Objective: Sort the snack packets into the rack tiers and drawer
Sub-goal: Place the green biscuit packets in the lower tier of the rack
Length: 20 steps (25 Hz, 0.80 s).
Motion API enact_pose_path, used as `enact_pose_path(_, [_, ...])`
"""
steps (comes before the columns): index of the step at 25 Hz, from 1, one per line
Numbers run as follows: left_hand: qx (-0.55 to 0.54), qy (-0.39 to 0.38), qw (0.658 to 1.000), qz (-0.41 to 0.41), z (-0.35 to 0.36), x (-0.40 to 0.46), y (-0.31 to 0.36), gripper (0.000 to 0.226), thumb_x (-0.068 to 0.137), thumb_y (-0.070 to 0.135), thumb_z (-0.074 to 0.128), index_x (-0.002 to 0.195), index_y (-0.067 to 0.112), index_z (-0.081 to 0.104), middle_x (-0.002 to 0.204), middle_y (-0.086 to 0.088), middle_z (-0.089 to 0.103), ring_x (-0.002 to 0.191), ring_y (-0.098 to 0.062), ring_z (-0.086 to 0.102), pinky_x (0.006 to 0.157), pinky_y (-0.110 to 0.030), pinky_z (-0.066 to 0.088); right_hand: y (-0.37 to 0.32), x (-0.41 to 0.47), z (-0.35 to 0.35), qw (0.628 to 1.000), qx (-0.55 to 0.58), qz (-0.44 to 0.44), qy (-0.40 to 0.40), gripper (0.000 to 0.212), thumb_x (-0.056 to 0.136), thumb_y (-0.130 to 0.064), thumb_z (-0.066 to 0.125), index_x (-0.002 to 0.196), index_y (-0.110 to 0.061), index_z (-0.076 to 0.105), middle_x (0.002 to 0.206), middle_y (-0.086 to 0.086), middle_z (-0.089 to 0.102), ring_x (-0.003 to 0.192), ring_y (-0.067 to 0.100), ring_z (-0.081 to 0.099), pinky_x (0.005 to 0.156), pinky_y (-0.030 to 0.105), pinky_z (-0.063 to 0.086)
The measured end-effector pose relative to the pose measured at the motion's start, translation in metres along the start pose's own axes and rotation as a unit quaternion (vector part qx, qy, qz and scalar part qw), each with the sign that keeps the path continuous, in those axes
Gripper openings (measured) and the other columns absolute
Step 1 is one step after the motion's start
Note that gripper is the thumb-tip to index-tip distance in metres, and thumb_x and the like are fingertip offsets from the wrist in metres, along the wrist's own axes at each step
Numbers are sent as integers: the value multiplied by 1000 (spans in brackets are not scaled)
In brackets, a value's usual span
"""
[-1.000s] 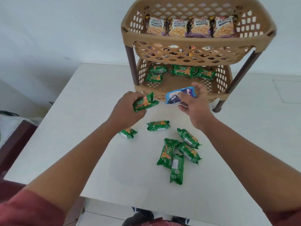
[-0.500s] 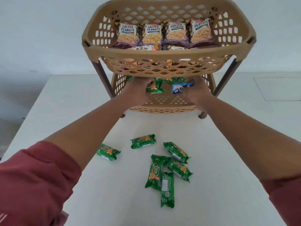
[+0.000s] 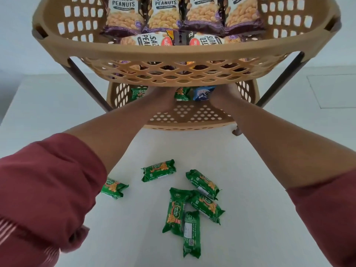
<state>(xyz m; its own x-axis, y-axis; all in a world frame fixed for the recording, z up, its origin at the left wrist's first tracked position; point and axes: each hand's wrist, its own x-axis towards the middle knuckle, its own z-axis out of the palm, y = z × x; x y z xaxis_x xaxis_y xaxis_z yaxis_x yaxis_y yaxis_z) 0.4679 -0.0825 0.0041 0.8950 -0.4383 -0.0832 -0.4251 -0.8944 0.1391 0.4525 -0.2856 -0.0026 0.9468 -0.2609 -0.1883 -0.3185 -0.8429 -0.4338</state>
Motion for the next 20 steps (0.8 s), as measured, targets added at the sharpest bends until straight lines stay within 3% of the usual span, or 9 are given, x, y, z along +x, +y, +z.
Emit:
enact_pose_path(2, [-22,-6,1000,-7,4,6,-1,65,93,14,71,150,19,41,146,-10,53,130,-33,52,105,-46,49,6,2,1,995,-87,-38,15,41,88,-15,70,126,-21,55,112,6,63,106,31,61,84,49,56])
enact_pose_path(5, [-56,-4,998,-27,9,12,-2,59,95,16,70,148,19,43,143,-10,56,127,-32,55,103,-46,51,12,6,3,990,-122,-69,23,58,89,-27,74,140,-25,48,136,7,60,127,35,54,101,59,48])
enact_pose_path(8, [-26,-14,999,-36,8,11,-1,57,94,16,71,145,15,46,136,-12,59,120,-32,58,94,-40,54,12,8,3,989,-126,-69,28,65,89,-32,75,146,-26,44,144,7,56,134,35,50,106,58,44])
enact_pose_path(11, [-11,-17,999,-45,0,1,0,58,91,11,70,143,13,47,132,-14,61,114,-34,60,85,-38,54,8,1,-1,987,-136,-70,41,65,89,-24,73,147,-23,44,144,9,55,135,37,48,110,59,38])
enact_pose_path(13, [-18,5,1000,-19,-12,-15,0,63,88,10,72,145,13,46,137,-13,59,121,-35,58,94,-43,54,3,-8,-9,987,-129,-88,48,63,87,-15,71,144,-20,46,141,11,57,131,38,50,109,58,39])
enact_pose_path(16, [-40,61,997,21,-30,-57,0,63,87,20,73,144,23,47,150,-6,50,139,-34,41,113,-54,38,-2,-43,-25,969,-130,-201,68,58,86,-12,69,140,-21,52,139,9,59,125,38,54,95,54,51])
enact_pose_path(20, [-113,109,987,22,-30,-136,2,30,90,23,69,119,24,62,126,2,61,123,-26,51,107,-52,38,6,-105,-40,933,-98,-329,105,30,87,-7,65,114,-18,71,126,9,64,118,38,55,86,49,53])
